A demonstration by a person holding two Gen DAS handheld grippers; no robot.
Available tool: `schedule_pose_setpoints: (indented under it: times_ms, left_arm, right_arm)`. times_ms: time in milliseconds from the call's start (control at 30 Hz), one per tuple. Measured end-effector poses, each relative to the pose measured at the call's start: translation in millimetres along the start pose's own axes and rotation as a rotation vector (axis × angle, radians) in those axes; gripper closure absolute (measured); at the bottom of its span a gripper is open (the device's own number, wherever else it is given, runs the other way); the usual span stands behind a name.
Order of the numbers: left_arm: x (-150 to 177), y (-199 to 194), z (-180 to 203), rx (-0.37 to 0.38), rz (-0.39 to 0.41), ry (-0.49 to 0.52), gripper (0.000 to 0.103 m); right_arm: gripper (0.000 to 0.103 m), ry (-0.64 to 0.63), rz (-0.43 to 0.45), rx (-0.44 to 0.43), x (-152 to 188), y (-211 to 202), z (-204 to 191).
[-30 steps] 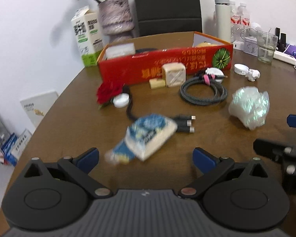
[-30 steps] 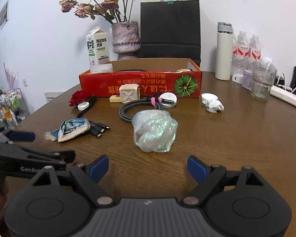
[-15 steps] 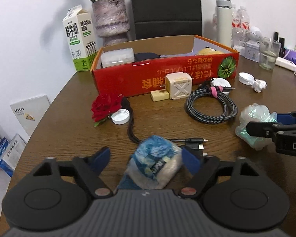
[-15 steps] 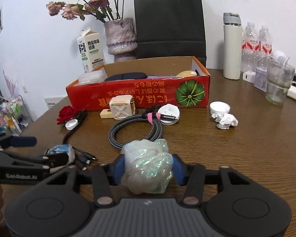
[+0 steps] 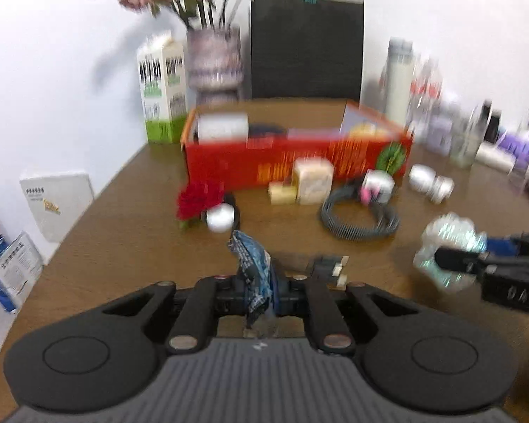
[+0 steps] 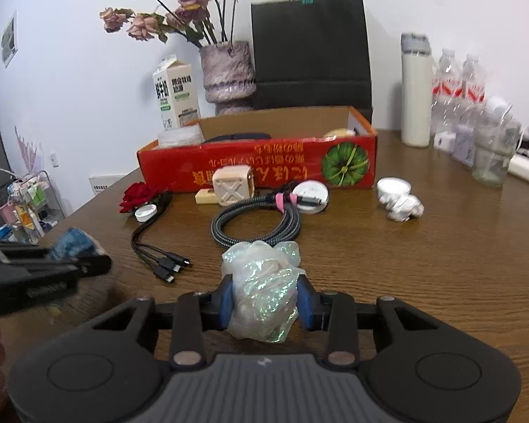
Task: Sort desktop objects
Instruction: 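Grasp the snack packet with the left tool while the right tool grasps the iridescent bag, both into box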
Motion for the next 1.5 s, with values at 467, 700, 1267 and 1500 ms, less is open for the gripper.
schedule_pose_setpoints:
  times_ms: [467, 700, 1267, 1500]
  left_arm:
    - [-175, 14, -28, -0.009, 0.286, 0.030, 0.090]
    - [-224, 110, -19, 0.057, 0.264, -0.063, 0.090]
    - [-205, 313, -12, 0.202, -0.116, -0.207, 0.039]
    - [-211, 296, -11, 0.185, -0.115, -0.164, 0.017]
  right_arm:
    - [0.068, -0.059, 0.296, -0.047, -146, -23, 5]
    - [0.068, -0.044, 0.334, -0.024, -223, 45, 15]
    - [0.061, 0.096, 0.018, 0.049, -246, 248, 69]
    - [0.046, 0.146, 0.059, 0.087, -246, 235, 74]
Point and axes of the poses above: each gripper's, at about its wrist camera, not at the fingertips, and y roughly the way its jaws point, z to its right, x to its underside, the point moved 6 cm from there along y, roughly the way its jaws point, and after that the axes turned 12 degrees about y, right-handed, at the moved point
